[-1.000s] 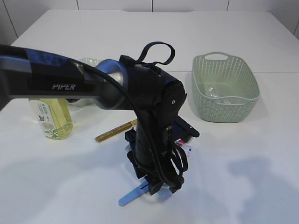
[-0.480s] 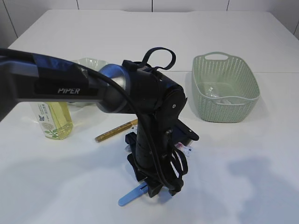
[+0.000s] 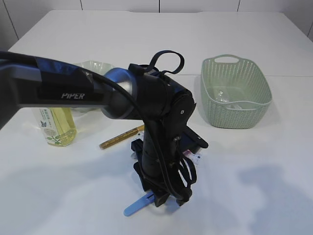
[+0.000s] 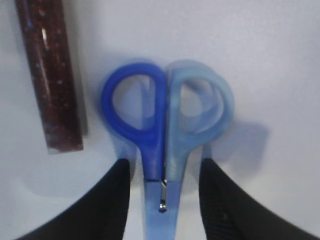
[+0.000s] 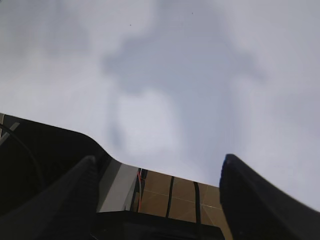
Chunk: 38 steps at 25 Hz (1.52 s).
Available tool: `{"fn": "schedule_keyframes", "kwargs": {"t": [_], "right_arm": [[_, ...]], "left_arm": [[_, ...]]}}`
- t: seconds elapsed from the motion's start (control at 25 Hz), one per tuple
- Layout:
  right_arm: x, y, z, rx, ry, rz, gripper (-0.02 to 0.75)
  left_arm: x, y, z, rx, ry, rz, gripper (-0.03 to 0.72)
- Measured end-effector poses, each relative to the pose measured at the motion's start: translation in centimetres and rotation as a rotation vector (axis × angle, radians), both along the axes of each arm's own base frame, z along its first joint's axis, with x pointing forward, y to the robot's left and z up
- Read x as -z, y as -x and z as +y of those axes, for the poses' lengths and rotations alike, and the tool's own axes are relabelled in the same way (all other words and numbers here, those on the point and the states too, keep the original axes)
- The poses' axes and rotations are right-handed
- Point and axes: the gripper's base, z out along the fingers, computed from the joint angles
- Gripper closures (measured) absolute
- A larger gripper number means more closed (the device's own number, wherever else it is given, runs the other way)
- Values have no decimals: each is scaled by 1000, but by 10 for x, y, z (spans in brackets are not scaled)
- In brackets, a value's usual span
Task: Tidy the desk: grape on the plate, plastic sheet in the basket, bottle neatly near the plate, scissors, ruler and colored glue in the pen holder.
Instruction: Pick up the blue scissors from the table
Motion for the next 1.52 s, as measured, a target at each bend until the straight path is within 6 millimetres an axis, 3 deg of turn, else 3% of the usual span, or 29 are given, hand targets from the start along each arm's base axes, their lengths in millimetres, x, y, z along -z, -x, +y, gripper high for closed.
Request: {"fn": "schedule_keyframes", "kwargs": {"t": [0.56,1.52], "right_arm": [[0,0,0,0,0,0,155],[0,0,-2,-3,18,-5,155]], "left_arm": [[1,-1,-2,-7,25,-7,510],[0,0,-5,-30,45,3,514]]}}
